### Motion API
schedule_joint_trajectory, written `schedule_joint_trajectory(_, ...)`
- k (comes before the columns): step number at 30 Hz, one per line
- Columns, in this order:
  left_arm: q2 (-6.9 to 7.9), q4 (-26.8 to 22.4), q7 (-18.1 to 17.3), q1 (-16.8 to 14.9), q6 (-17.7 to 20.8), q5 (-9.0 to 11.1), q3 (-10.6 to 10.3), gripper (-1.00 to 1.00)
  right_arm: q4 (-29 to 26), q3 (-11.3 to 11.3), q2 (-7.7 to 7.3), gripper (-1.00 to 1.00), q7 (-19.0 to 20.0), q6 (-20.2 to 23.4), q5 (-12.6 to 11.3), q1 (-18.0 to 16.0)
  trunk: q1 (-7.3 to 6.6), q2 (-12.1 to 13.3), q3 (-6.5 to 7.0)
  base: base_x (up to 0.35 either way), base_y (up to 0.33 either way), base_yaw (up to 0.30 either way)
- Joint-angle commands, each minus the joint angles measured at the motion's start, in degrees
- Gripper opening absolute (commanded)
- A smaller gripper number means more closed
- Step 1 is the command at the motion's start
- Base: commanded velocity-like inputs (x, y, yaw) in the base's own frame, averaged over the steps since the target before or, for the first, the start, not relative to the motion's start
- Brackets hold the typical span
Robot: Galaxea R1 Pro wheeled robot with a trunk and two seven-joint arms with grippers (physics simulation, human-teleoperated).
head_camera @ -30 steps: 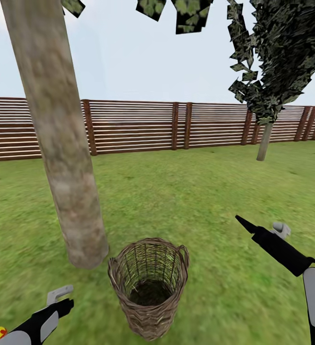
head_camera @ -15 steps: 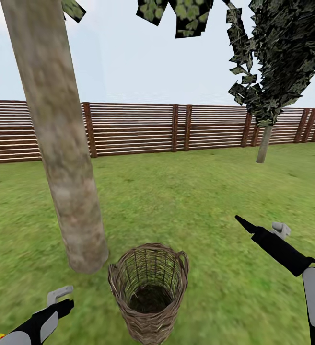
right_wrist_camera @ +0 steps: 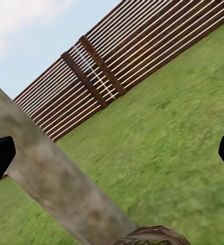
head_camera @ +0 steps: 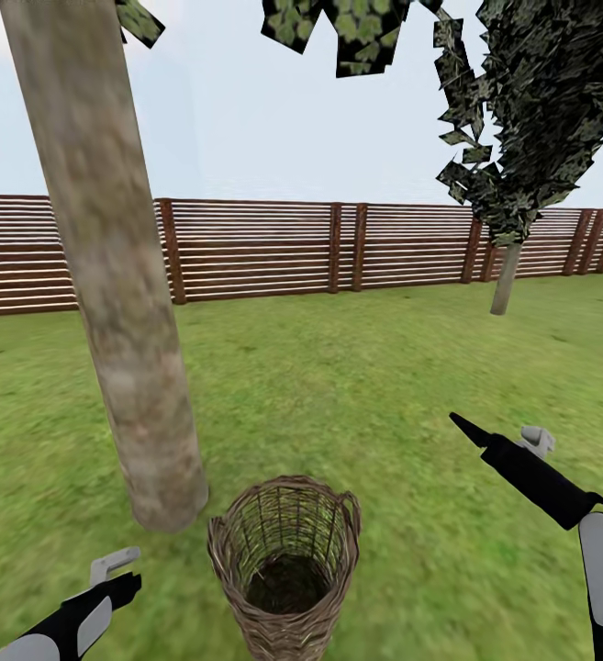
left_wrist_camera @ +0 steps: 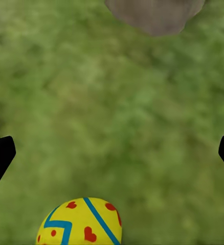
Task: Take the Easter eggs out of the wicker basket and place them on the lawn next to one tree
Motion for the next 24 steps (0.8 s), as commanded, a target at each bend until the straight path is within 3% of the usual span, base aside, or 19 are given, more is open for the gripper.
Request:
schedule_joint_trajectory(1, -0.03, -0.09, 0.05, 0.0, 0.25, -0.05, 0.45, 1.0, 0.0, -0.09, 0.01, 1.0, 0.13, 0.35, -0.14, -0.06, -0.24, 0.39, 0.13, 0.0, 0.0, 0.0)
schedule_joint_trajectory(24, -0.03, 0.01, 0.01, 0.0, 0.17, -0.12, 0.39, 1.0, 0.02, 0.05, -0.02, 1.0, 0.22, 0.35, -0.13, -0.05, -5.29, 9.62, 4.25, 0.0, 0.0, 0.0)
